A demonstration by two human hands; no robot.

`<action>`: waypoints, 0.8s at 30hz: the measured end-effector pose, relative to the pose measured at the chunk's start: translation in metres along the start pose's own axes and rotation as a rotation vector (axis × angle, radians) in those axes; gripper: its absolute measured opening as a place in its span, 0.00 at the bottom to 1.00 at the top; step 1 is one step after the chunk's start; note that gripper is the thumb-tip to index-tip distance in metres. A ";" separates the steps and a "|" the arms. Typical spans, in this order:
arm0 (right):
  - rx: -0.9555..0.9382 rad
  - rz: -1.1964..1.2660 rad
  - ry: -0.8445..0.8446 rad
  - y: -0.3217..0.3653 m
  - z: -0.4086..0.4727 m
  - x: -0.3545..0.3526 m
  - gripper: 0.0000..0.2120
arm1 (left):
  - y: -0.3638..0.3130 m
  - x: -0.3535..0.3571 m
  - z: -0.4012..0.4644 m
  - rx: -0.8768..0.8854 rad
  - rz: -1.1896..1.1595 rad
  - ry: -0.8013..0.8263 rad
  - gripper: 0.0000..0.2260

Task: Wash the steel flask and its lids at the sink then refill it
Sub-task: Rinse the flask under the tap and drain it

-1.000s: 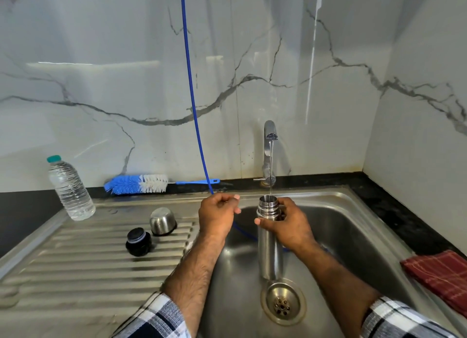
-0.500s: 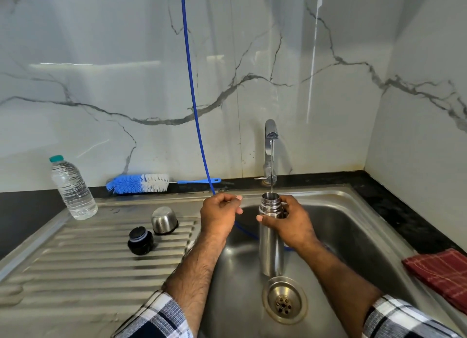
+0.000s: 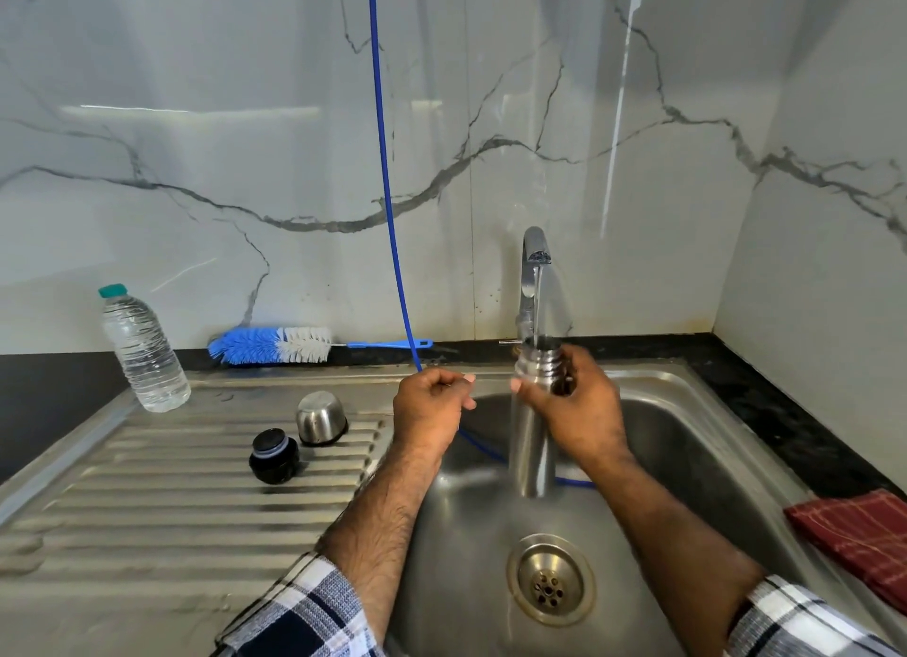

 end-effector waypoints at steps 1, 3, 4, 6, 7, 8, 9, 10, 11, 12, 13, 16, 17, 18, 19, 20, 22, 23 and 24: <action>-0.049 0.001 -0.019 0.006 0.002 -0.002 0.27 | 0.000 -0.001 0.001 0.000 -0.001 -0.007 0.06; -0.028 -0.027 0.025 0.002 -0.002 0.001 0.25 | 0.000 -0.001 0.001 0.001 0.001 -0.008 0.06; 0.022 -0.063 0.080 -0.008 -0.007 0.005 0.25 | 0.001 -0.001 0.000 0.000 -0.001 -0.010 0.06; 0.039 -0.121 0.150 -0.016 -0.013 0.010 0.24 | 0.003 -0.002 -0.002 0.002 -0.023 -0.016 0.06; 0.017 -0.110 0.131 -0.009 -0.011 0.010 0.23 | 0.002 -0.002 -0.001 0.009 -0.032 -0.022 0.06; -0.032 -0.074 0.084 0.005 -0.007 0.008 0.21 | 0.001 -0.004 -0.001 0.015 -0.036 -0.029 0.06; -0.089 -0.026 0.039 0.017 -0.001 0.005 0.20 | -0.001 -0.005 0.000 0.018 -0.034 -0.034 0.06; -0.120 0.000 0.020 0.022 0.005 0.005 0.19 | -0.002 -0.006 0.003 0.012 -0.034 -0.038 0.06; -0.106 0.015 0.035 0.021 0.003 0.007 0.19 | 0.001 -0.007 0.003 -0.001 -0.029 -0.037 0.06; -0.052 -0.026 0.064 0.011 -0.002 0.010 0.19 | 0.001 -0.006 0.003 -0.004 -0.037 -0.040 0.07; 0.005 -0.094 0.109 0.000 -0.009 0.012 0.19 | 0.002 -0.005 0.003 -0.007 -0.056 -0.040 0.08; -0.013 -0.146 0.111 0.003 -0.012 0.009 0.22 | 0.003 -0.005 0.002 -0.001 -0.073 -0.027 0.08; -0.076 -0.097 0.070 0.017 -0.005 0.005 0.22 | 0.001 -0.005 0.003 0.004 -0.068 -0.033 0.09; -0.127 -0.061 0.048 0.026 0.000 0.004 0.23 | 0.001 -0.007 0.004 0.000 -0.070 -0.045 0.09; -0.139 -0.050 0.061 0.028 0.001 0.007 0.23 | 0.002 -0.008 0.005 -0.009 -0.074 -0.052 0.09; -0.108 -0.074 0.102 0.024 -0.002 0.011 0.24 | 0.003 -0.008 0.005 -0.011 -0.079 -0.055 0.09; -0.014 -0.192 0.181 0.002 -0.013 0.020 0.23 | 0.004 -0.007 0.003 -0.015 -0.089 -0.046 0.07; -0.018 -0.209 0.178 0.000 -0.014 0.021 0.22 | 0.004 -0.006 0.002 -0.008 -0.090 -0.041 0.07; -0.038 -0.174 0.136 0.005 -0.012 0.017 0.20 | 0.003 -0.006 0.003 0.004 -0.091 -0.041 0.08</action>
Point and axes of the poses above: each hand's wrist, its own z-axis towards the middle knuckle, its own x-axis out of the palm, y = z × x, the point moved 6 cm from there along z, towards the middle knuckle, and after that the axes turned 14 degrees about z, right-handed, at the moved point
